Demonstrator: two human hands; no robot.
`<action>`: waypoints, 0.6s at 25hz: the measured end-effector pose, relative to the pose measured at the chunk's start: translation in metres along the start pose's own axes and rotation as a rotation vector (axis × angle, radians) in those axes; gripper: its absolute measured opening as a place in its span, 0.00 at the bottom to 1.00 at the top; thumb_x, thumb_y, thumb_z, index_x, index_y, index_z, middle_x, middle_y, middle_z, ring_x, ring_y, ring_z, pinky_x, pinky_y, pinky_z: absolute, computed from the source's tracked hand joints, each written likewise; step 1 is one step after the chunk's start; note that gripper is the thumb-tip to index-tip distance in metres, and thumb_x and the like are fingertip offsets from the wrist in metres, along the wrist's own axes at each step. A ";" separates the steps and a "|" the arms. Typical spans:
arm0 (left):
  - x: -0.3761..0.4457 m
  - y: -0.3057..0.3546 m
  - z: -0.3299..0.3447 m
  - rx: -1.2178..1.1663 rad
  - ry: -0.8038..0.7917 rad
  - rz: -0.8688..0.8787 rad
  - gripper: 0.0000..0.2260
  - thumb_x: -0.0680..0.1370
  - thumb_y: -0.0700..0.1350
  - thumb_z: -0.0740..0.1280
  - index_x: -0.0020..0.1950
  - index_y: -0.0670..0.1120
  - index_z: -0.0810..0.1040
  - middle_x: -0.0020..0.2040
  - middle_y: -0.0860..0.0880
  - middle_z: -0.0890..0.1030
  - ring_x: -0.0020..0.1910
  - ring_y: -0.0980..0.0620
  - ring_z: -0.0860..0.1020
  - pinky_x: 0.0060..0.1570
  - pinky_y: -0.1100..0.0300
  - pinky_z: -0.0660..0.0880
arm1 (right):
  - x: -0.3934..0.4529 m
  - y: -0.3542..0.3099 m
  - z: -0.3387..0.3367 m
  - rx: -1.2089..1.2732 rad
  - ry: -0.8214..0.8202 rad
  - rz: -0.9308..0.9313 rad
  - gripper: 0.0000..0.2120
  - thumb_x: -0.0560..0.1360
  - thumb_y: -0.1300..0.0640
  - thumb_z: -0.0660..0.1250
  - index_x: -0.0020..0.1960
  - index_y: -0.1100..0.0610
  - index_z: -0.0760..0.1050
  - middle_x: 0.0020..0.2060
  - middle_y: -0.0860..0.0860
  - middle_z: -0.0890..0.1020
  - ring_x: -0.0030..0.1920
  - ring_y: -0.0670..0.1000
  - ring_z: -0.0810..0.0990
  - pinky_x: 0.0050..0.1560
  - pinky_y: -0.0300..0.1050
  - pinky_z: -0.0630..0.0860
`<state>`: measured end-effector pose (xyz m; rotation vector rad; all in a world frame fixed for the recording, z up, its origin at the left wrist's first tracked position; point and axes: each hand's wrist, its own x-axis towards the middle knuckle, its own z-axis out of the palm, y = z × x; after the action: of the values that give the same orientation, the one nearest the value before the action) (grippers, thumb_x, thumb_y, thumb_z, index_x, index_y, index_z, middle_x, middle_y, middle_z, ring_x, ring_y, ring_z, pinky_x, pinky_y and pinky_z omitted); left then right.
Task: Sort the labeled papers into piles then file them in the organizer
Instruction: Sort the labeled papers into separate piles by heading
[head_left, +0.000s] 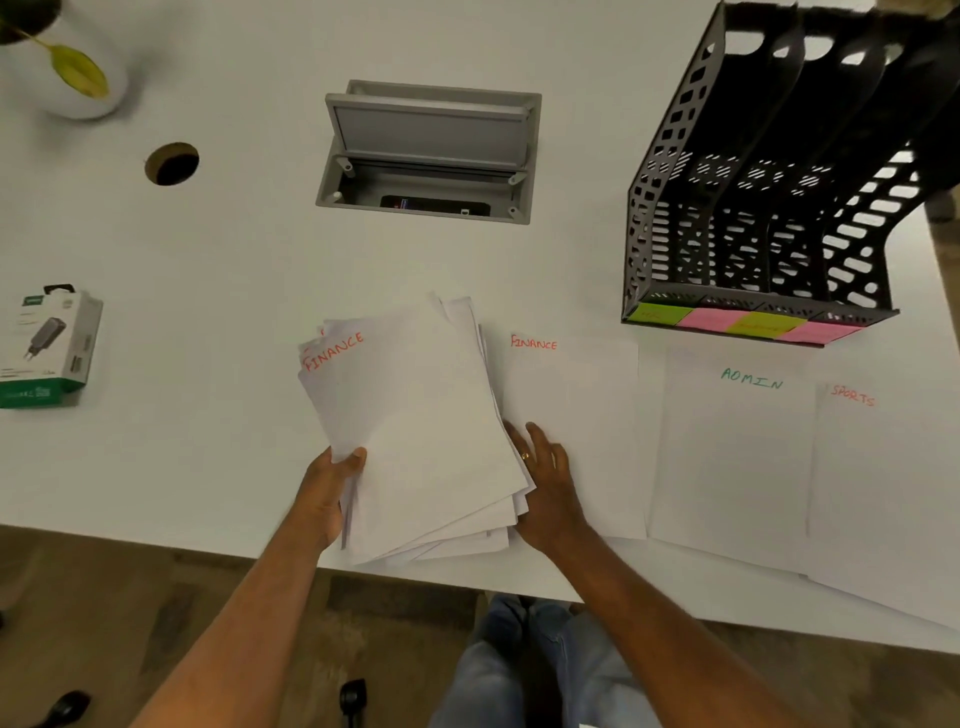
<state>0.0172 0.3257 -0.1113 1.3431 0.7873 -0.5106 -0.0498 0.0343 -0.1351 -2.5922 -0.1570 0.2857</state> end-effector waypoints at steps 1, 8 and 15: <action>0.002 -0.005 -0.001 0.003 0.002 -0.009 0.10 0.80 0.41 0.68 0.61 0.49 0.77 0.55 0.46 0.83 0.52 0.45 0.81 0.55 0.49 0.77 | -0.001 0.006 0.005 -0.063 -0.048 -0.030 0.38 0.76 0.41 0.66 0.80 0.51 0.55 0.80 0.51 0.54 0.79 0.58 0.50 0.75 0.63 0.53; 0.015 -0.017 0.005 0.041 -0.037 0.011 0.10 0.80 0.42 0.68 0.60 0.51 0.78 0.54 0.48 0.84 0.53 0.47 0.82 0.50 0.55 0.79 | -0.013 0.024 0.013 -0.037 -0.029 0.024 0.36 0.78 0.41 0.64 0.80 0.52 0.54 0.80 0.52 0.52 0.80 0.56 0.46 0.75 0.64 0.51; 0.020 -0.014 0.034 0.120 -0.136 -0.002 0.08 0.80 0.43 0.69 0.59 0.49 0.80 0.52 0.47 0.86 0.51 0.45 0.84 0.54 0.49 0.79 | -0.034 0.048 -0.016 -0.146 0.145 0.337 0.28 0.82 0.49 0.61 0.79 0.54 0.59 0.78 0.54 0.59 0.79 0.57 0.53 0.77 0.57 0.56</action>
<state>0.0269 0.2923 -0.1349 1.4021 0.6549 -0.6515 -0.0759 -0.0208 -0.1405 -2.7657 0.3253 0.2099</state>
